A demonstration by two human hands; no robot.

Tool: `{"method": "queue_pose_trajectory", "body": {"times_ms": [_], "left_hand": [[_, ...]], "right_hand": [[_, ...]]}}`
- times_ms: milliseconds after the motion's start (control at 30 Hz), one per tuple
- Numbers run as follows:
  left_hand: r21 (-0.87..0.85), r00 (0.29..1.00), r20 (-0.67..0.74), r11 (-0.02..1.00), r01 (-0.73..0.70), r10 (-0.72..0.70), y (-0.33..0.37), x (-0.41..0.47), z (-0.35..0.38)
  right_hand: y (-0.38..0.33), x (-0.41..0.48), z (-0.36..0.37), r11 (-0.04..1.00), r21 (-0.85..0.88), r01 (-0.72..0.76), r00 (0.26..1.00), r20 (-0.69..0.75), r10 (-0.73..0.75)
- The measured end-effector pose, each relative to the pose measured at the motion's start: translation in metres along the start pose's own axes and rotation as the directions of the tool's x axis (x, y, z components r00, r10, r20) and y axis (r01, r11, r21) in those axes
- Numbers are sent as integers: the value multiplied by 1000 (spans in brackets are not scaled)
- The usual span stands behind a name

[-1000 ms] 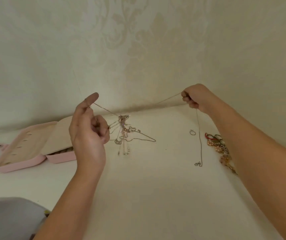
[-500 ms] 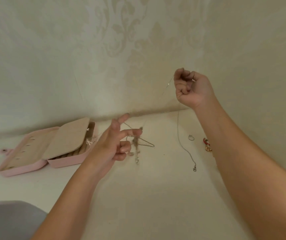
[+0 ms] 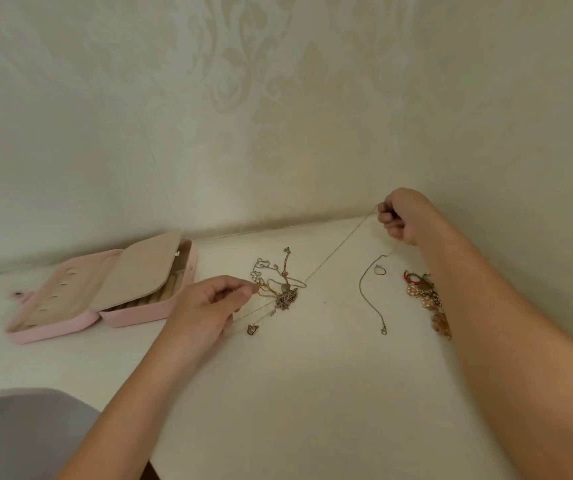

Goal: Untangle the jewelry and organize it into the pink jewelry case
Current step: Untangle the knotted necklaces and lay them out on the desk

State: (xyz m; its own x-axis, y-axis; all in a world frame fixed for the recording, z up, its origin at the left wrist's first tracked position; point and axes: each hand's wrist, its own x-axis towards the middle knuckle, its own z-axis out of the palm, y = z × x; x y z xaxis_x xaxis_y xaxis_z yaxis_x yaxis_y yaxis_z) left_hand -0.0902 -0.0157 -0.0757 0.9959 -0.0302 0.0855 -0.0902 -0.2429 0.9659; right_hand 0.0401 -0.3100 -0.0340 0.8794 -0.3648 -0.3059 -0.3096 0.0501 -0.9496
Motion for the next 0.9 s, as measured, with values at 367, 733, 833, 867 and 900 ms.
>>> {"method": "queue_pose_trajectory", "body": {"times_ms": [367, 733, 833, 867, 900], "left_hand": [[468, 968, 233, 862, -195, 92, 5, -17, -2], [624, 976, 166, 751, -214, 141, 19, 21, 45], [726, 969, 198, 643, -246, 148, 19, 27, 52], [745, 968, 205, 618, -252, 147, 19, 30, 53], [764, 967, 212, 593, -256, 144, 19, 33, 53]], "right_hand": [[3, -48, 23, 231, -809, 540, 820, 445, -359], [60, -100, 49, 218, -561, 798, 602, 733, -317], [70, -104, 49, 171, -579, 797, 599, 726, -337], [73, -105, 49, 192, -574, 796, 601, 715, -356], [76, -106, 48, 225, -568, 792, 608, 699, -376]]}}
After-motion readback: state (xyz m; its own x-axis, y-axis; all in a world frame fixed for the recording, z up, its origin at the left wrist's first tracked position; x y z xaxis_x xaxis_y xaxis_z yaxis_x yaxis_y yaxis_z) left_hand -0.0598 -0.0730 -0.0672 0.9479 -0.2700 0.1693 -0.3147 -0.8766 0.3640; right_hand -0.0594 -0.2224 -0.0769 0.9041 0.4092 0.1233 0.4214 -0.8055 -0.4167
